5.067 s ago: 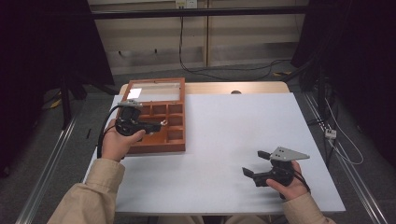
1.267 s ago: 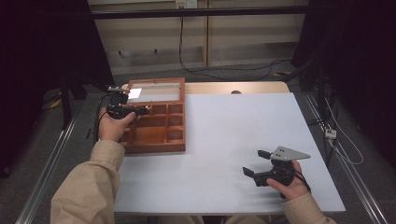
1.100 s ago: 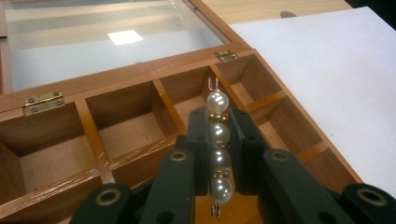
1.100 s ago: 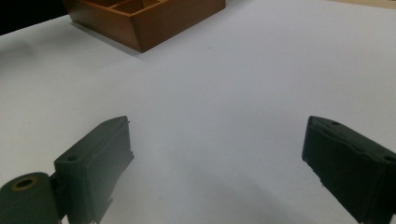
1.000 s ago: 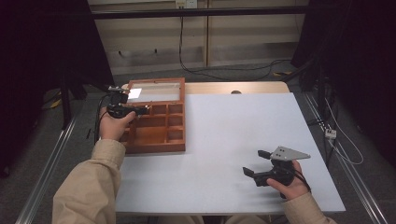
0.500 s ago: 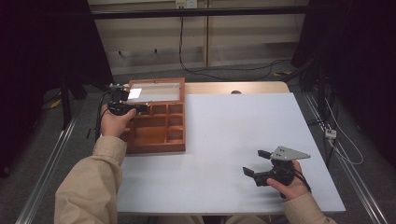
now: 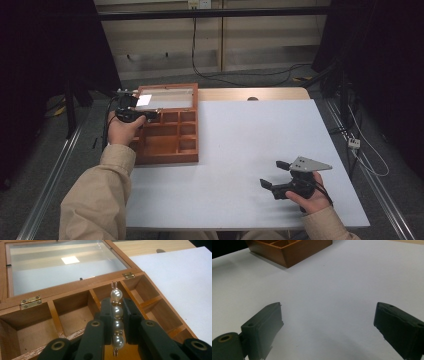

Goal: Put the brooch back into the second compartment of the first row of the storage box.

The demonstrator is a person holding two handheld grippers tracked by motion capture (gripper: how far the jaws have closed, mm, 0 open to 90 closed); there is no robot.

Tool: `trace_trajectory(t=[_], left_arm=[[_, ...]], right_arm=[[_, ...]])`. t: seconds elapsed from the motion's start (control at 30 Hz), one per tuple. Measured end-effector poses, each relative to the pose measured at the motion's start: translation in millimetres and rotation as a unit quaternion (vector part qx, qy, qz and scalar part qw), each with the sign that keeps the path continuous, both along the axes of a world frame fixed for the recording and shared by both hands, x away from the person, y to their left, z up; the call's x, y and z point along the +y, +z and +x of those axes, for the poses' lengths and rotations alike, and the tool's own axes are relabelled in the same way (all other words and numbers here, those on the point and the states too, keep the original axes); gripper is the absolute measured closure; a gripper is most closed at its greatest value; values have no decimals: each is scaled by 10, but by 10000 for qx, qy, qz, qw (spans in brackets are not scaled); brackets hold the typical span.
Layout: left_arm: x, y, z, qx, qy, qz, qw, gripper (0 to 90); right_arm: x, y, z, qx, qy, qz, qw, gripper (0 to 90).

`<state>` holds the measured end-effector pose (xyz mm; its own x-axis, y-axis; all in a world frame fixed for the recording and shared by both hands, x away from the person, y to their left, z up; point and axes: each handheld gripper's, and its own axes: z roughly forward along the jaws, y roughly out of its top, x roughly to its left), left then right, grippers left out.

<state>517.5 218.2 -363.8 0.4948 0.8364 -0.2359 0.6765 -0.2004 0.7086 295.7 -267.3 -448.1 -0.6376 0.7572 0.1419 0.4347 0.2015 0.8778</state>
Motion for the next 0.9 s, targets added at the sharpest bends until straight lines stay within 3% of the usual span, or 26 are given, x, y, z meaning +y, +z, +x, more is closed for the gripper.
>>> trace_trajectory(t=[0.9], left_arm=[[17, -53, 140, -6, 182, 132, 9997, 800]], right_arm=[[-12, 8, 8, -15, -17, 23, 10000, 79]])
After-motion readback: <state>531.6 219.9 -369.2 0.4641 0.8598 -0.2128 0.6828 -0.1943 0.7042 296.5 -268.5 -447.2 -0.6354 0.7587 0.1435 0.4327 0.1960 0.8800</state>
